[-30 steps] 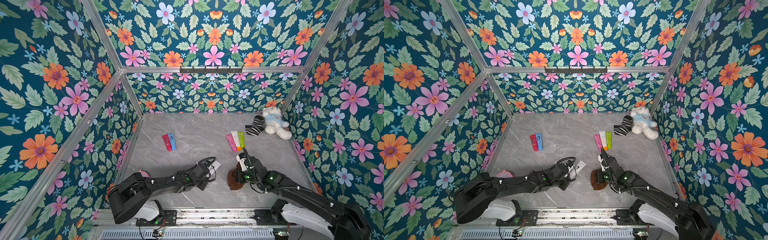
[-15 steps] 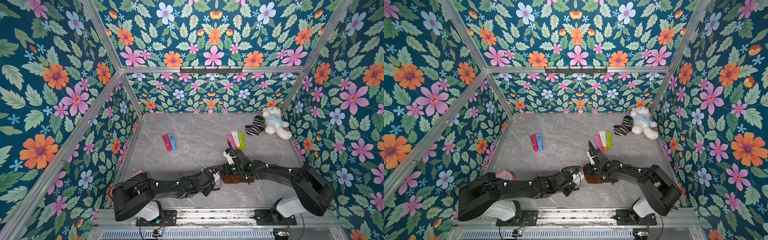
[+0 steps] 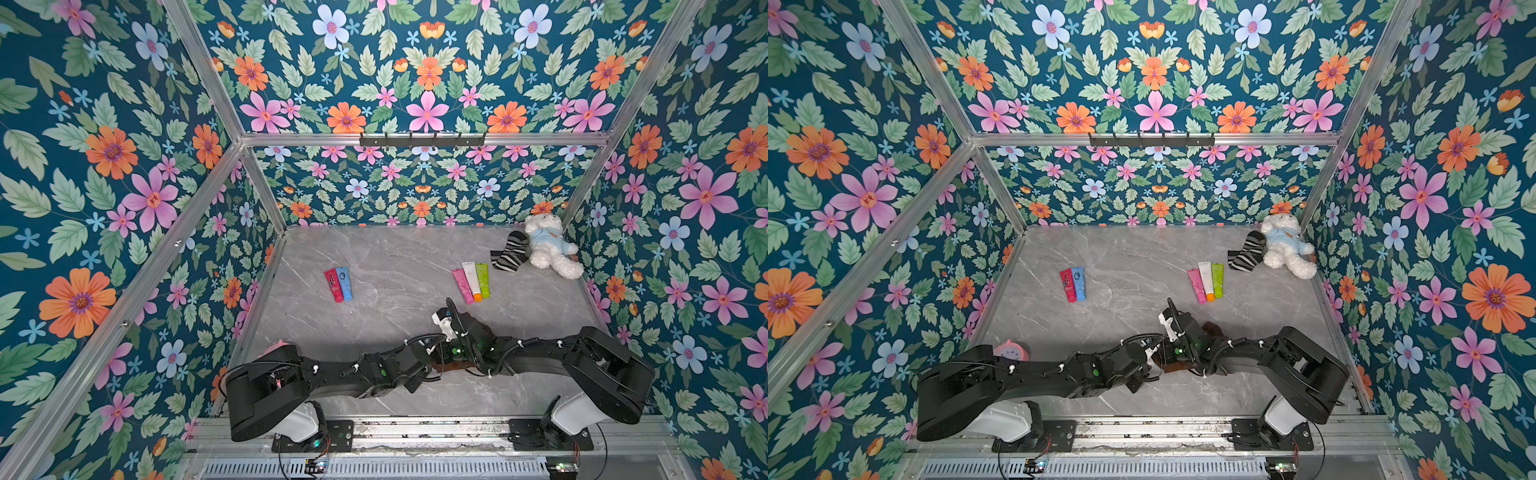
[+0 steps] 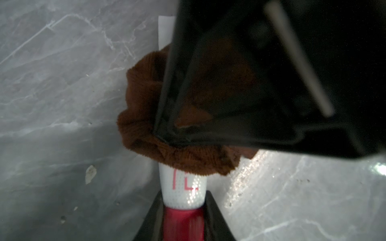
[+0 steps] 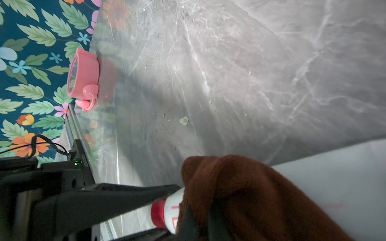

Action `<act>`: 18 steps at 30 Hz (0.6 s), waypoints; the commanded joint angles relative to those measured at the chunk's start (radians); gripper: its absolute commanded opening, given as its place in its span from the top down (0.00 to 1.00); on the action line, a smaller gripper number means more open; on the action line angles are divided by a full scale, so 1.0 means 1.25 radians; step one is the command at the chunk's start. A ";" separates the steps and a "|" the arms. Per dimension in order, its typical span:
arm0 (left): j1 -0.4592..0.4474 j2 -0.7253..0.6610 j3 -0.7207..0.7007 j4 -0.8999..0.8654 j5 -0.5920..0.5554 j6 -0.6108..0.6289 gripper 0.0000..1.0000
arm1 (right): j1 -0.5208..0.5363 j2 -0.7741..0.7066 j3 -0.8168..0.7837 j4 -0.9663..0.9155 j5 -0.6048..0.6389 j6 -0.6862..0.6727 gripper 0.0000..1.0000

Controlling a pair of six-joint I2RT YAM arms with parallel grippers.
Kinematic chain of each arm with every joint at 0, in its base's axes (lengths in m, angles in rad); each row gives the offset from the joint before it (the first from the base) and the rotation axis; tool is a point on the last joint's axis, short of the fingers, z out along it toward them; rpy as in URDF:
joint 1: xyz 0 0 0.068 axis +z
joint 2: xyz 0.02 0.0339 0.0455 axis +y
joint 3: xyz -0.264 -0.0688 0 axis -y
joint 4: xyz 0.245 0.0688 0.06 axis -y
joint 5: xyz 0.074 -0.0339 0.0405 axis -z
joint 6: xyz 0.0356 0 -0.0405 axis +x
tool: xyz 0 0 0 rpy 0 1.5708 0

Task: Wipe the surface of the toothpaste tube
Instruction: Wipe the dirt from the toothpaste tube.

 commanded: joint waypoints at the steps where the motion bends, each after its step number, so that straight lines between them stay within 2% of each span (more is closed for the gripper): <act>1: -0.004 0.000 0.002 0.063 0.004 0.041 1.00 | 0.014 0.034 -0.019 -0.036 -0.053 0.031 1.00; 6: -0.006 -0.023 -0.010 0.066 -0.009 0.035 1.00 | -0.128 0.050 -0.078 -0.023 -0.010 0.036 1.00; 9: -0.007 -0.031 -0.014 0.068 -0.014 0.033 1.00 | -0.188 0.019 -0.075 -0.108 0.064 0.005 1.00; 12: -0.008 -0.033 -0.016 0.069 -0.016 0.033 1.00 | -0.196 -0.018 -0.047 -0.199 0.132 -0.024 1.00; 16: -0.008 -0.026 -0.013 0.069 -0.018 0.035 1.00 | -0.186 -0.031 -0.037 -0.184 0.064 -0.048 1.00; 18: -0.008 -0.019 -0.010 0.069 -0.022 0.035 1.00 | -0.153 -0.036 -0.037 -0.181 0.042 -0.045 1.00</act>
